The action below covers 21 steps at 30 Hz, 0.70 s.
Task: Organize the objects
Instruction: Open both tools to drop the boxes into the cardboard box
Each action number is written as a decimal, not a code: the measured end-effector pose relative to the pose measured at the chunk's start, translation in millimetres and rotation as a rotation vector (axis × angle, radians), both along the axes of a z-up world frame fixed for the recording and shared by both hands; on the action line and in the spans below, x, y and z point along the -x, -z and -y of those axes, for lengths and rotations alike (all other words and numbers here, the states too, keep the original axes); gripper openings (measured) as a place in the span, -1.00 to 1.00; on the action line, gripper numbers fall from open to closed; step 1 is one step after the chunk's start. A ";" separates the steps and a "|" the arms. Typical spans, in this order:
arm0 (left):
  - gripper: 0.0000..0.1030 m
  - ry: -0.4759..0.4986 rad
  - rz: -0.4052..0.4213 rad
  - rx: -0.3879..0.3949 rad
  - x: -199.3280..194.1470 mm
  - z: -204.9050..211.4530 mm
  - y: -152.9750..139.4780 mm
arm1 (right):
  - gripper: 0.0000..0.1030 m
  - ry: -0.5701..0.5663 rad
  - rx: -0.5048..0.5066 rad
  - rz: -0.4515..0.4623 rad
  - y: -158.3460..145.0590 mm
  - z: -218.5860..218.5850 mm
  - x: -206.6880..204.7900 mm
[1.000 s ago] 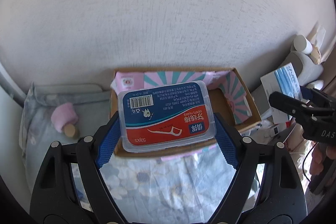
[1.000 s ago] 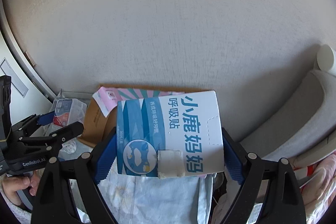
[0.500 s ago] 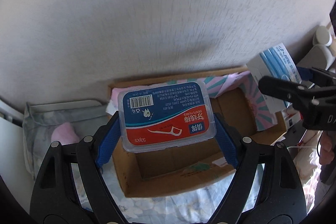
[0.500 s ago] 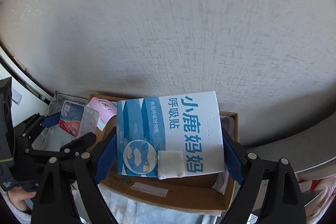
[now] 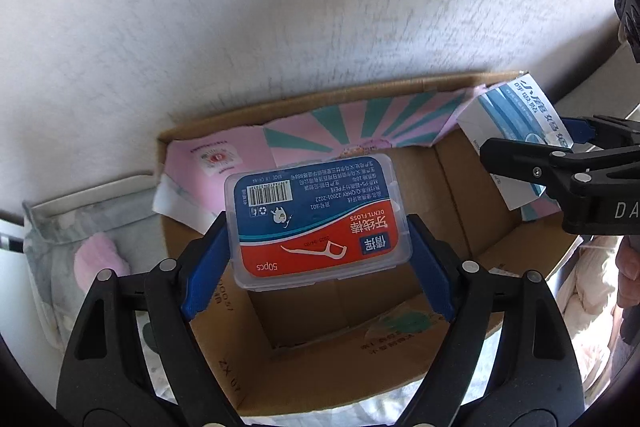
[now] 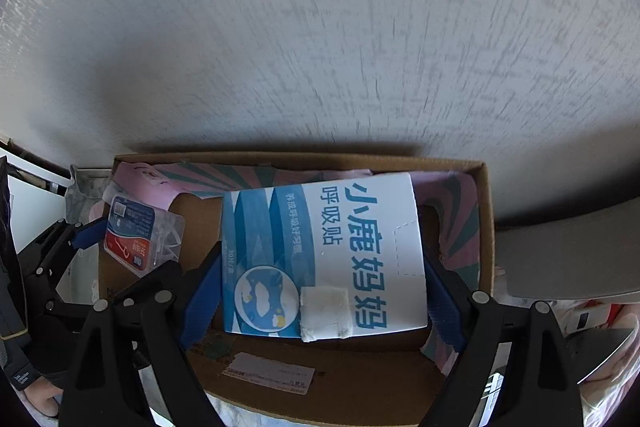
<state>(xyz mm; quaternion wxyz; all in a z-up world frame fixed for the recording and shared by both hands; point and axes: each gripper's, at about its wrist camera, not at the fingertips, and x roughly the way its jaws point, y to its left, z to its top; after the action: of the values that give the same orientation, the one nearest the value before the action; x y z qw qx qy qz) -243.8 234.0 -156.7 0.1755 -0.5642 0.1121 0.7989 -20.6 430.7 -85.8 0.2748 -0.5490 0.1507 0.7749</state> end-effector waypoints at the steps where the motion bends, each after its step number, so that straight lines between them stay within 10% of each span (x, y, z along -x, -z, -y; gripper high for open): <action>1: 0.58 0.002 0.003 0.001 1.1 -0.3 1.1 | 0.68 0.006 0.004 0.004 2.7 -1.9 0.4; 8: 0.64 0.042 0.015 0.027 7.3 -6.2 -3.8 | 0.69 0.027 0.024 0.015 2.6 -0.8 5.0; 10: 1.00 0.048 -0.003 0.040 8.9 -6.5 -8.8 | 0.70 0.027 0.045 0.019 1.9 -0.7 5.6; 12: 1.00 0.061 -0.011 0.056 11.1 -6.4 -12.4 | 1.00 0.037 0.080 0.049 5.2 -0.8 4.9; 21: 1.00 0.083 -0.011 0.057 -6.3 -9.8 -24.7 | 0.99 0.053 0.060 0.016 4.1 8.0 -1.5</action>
<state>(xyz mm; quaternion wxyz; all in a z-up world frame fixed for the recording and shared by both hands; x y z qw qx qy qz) -237.5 243.7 -132.0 0.1917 -0.5595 0.1590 0.7906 -19.1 422.7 -90.0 0.2799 -0.5589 0.1860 0.7581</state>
